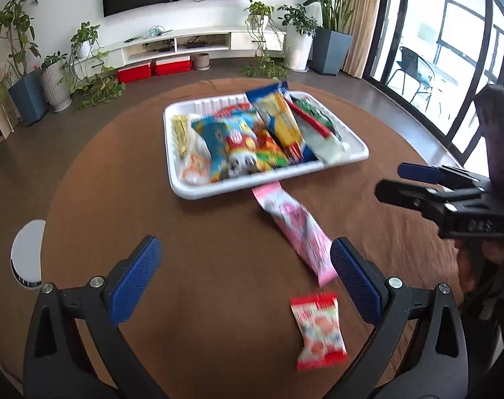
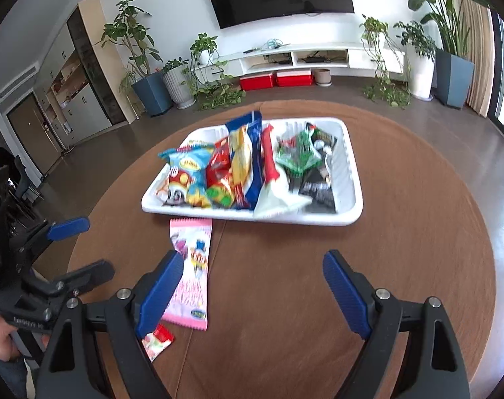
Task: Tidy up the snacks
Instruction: 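Withdraw both tools from the tray toward the remaining two packets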
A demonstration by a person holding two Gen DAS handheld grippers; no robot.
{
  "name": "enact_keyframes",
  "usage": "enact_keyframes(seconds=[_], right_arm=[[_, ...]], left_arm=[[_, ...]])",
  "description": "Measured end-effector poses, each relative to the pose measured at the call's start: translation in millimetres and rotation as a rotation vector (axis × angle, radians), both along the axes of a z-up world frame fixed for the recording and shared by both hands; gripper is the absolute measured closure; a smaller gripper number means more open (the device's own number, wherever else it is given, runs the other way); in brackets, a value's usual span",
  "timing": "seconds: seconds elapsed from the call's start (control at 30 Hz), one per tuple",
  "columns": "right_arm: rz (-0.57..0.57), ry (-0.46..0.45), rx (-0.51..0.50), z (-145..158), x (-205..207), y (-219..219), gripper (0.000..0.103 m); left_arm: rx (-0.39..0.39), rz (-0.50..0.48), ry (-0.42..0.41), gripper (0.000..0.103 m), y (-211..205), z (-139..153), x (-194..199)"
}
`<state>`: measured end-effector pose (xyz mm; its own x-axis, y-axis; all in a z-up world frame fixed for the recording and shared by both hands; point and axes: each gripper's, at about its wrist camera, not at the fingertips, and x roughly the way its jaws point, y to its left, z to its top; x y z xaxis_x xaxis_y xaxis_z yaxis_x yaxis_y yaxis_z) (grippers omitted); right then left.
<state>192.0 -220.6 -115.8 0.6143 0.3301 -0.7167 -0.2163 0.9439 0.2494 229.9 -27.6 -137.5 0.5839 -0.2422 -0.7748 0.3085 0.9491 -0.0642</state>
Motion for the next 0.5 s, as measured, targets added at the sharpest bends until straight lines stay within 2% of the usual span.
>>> enact_keyframes(seconds=[0.23,0.37,0.5], right_arm=[[-0.013,0.052,0.024,-19,-27,3,0.015],[-0.032,0.077,0.029,-26,-37,3,0.015],[-0.044,0.08,0.019,-30,-46,1,0.015]], left_arm=[[0.01,-0.039,0.091,0.0,-19,-27,-43],[0.061,-0.055,0.095,0.001,-33,-38,-52],[0.074,-0.061,0.106,0.001,-38,-44,-53]])
